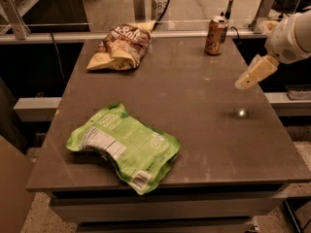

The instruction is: Move orange can near brown chip bag

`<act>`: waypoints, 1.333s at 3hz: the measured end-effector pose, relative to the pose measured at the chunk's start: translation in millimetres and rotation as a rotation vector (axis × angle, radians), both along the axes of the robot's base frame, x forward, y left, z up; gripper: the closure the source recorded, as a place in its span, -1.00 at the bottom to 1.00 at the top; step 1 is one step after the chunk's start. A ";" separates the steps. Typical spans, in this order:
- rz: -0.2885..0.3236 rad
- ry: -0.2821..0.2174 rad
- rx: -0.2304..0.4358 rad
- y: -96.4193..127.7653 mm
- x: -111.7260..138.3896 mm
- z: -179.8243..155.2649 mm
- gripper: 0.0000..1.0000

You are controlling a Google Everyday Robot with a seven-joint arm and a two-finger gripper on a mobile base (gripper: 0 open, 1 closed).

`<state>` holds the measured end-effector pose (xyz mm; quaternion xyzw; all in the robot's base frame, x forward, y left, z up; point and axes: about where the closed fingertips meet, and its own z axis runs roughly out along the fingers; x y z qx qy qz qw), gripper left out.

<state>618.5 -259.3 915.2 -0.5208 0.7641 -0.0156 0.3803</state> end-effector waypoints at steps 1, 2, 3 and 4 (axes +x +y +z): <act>0.064 -0.054 0.039 2.8 32.8 -5.3 -1.00; 0.073 -0.066 0.039 0.9 39.0 -5.9 -1.00; 0.043 -0.085 0.075 3.3 45.8 -12.0 -1.00; 0.012 -0.162 0.177 6.9 69.4 -21.7 -1.00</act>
Offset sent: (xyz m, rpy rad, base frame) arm 0.0283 0.0025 -0.0044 0.0340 -0.0460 0.0549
